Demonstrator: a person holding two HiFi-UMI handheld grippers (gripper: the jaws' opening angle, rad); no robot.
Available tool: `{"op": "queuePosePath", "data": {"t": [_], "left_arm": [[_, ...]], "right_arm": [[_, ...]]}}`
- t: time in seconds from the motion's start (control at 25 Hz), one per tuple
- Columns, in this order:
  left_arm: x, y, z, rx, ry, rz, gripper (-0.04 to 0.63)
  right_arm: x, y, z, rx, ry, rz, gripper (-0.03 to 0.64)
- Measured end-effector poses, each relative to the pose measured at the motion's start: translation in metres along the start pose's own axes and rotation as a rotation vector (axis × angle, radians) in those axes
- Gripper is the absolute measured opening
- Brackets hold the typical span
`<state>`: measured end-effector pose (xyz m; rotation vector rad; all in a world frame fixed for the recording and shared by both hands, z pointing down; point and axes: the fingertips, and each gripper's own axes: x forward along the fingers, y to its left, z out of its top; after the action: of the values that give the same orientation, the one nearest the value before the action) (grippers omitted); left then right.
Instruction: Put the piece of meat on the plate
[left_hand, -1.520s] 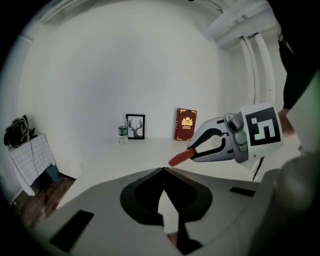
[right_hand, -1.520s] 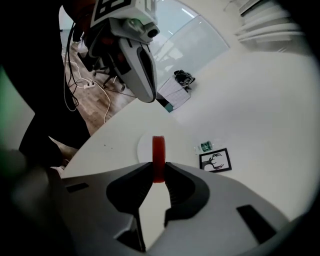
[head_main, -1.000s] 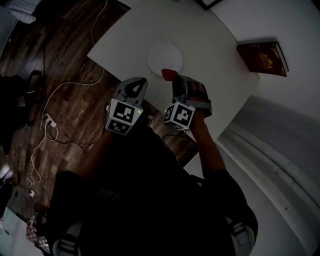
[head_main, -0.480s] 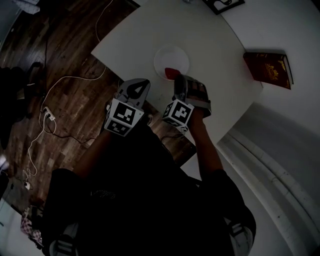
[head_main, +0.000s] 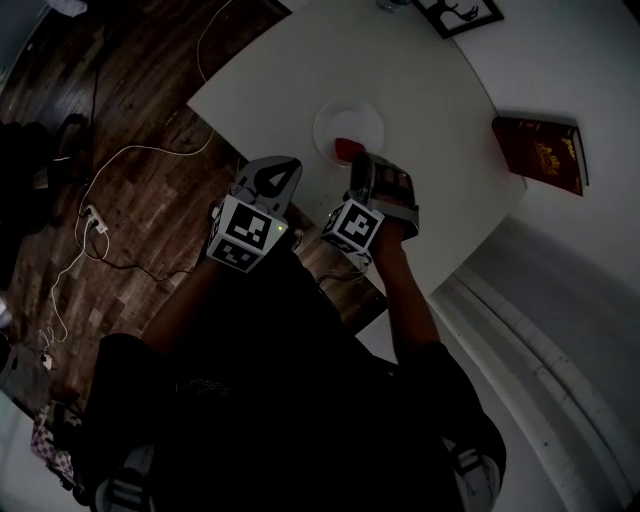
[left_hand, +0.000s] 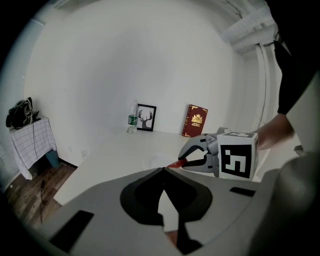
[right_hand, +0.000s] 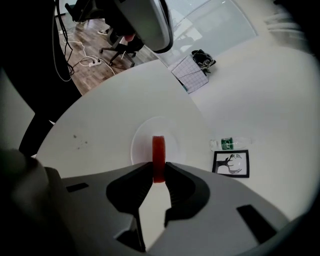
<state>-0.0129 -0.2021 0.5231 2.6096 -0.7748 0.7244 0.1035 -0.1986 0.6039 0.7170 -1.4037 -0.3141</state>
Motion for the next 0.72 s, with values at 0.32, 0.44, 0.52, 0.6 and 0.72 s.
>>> {"op": "queuePosePath", "data": {"t": [0.32,0.44,0.52,0.6,0.72], "left_arm": [[0.003,0.002,-0.001,-0.003,0.006,-0.001,0.003],[0.004,0.003,-0.003,-0.008,0.014,0.001,0.002],[0.004,0.002,-0.004,-0.017,0.014,-0.001,0.002],[0.005,0.002,-0.004,-0.023,0.011,-0.002,0.003],[0.005,0.0,-0.006,-0.033,0.016,-0.005,0.002]], "right_arm": [[0.006,-0.006,0.002,0.004,0.011,-0.03,0.091],[0.01,-0.01,0.001,-0.008,0.017,-0.052,0.091],[0.011,-0.011,0.001,-0.018,0.021,-0.064,0.091],[0.011,-0.01,0.002,-0.023,0.02,-0.066,0.091],[0.011,-0.005,0.004,-0.02,0.011,-0.058,0.091]]}}
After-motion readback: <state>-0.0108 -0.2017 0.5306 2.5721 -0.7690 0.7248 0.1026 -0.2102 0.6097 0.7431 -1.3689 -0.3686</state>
